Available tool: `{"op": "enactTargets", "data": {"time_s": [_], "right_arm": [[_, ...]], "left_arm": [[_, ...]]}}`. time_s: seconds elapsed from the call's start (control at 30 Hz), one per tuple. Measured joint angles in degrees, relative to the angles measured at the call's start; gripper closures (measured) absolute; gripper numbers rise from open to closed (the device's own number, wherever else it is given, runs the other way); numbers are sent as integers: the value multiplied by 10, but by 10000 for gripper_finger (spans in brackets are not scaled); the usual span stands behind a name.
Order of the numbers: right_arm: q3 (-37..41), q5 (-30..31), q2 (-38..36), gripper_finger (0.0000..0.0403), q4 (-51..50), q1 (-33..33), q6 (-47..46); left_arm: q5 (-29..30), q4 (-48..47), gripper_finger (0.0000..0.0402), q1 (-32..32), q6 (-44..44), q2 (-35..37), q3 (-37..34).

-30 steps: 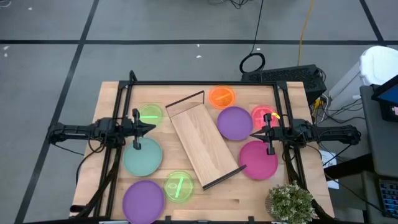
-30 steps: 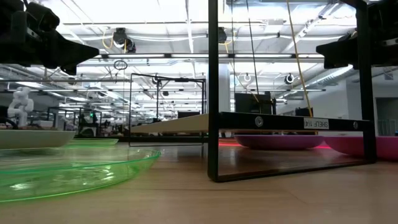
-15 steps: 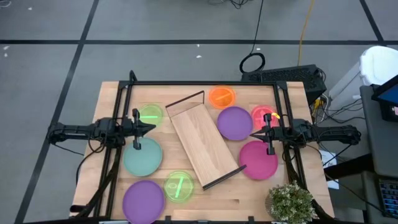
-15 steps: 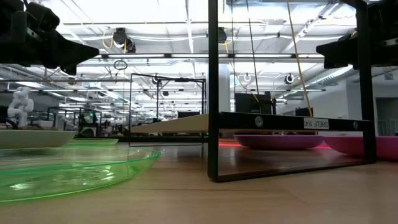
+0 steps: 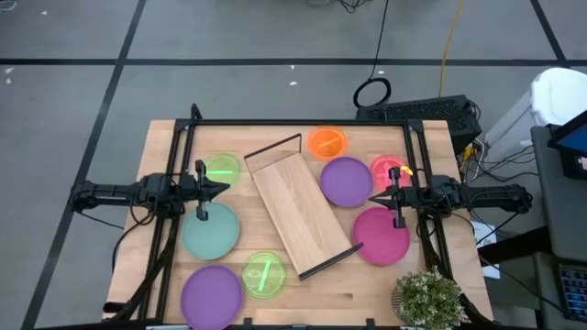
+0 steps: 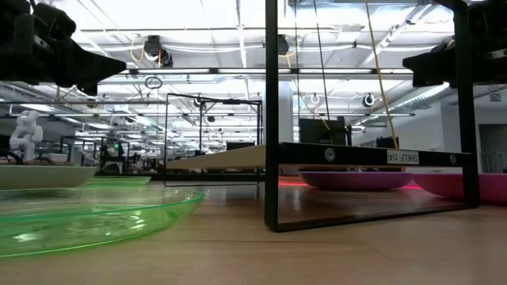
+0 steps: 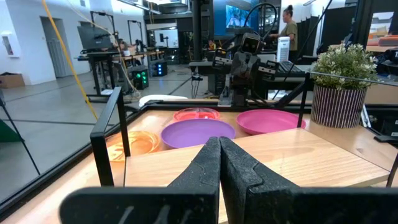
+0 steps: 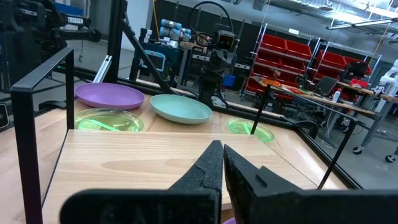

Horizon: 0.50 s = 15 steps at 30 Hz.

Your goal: Place and stack plates onto a shelf

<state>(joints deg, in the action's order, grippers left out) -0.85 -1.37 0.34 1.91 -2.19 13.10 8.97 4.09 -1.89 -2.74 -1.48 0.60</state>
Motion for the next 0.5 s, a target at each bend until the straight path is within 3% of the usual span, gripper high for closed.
{"op": "enactTargets", "data": {"time_s": [0.33, 0.5], "right_arm": [[0, 0, 0, 403, 1, 0, 5], [-13, 45, 3, 403, 34, 0, -5]], "left_arm": [[0, 0, 400, 0, 0, 0, 0], [0, 0, 400, 0, 0, 0, 0]]}}
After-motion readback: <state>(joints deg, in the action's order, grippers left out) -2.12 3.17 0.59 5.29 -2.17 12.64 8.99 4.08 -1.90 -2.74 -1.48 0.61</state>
